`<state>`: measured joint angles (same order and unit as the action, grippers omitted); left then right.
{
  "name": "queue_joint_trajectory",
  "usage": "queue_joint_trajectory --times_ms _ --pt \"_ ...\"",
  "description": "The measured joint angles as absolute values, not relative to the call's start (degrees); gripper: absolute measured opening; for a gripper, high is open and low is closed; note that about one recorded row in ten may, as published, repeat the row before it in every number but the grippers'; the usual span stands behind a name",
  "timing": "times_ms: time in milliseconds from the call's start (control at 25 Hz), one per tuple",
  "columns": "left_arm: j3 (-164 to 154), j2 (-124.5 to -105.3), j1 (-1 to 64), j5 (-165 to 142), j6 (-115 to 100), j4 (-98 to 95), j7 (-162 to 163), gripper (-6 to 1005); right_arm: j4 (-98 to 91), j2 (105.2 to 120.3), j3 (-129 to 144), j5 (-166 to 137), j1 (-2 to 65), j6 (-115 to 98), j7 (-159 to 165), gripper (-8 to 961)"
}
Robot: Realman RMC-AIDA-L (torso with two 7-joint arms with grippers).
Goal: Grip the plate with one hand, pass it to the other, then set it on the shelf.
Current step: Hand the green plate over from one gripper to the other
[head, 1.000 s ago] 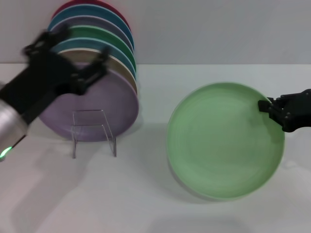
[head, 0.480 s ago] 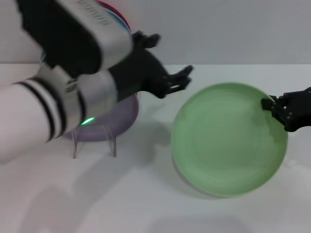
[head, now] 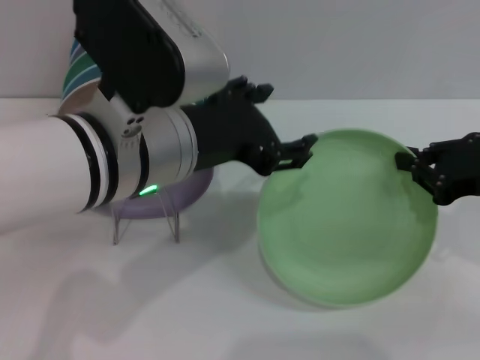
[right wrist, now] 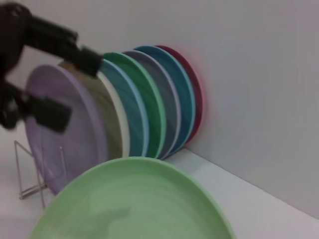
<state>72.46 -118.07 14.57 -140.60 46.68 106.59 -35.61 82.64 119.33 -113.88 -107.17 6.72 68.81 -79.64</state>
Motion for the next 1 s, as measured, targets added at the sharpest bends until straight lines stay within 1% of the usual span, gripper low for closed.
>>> queue_joint_trajectory --times_ms 560,1000 --pt "72.49 -118.28 18.44 -140.68 48.41 99.0 -35.78 670 82.24 119.29 -113.47 -103.24 6.98 70.24 -82.01 46" --pt "72.35 -118.4 18.49 -141.29 47.73 99.02 -38.3 661 82.09 119.2 -113.06 -102.74 6.74 70.86 -82.15 48"
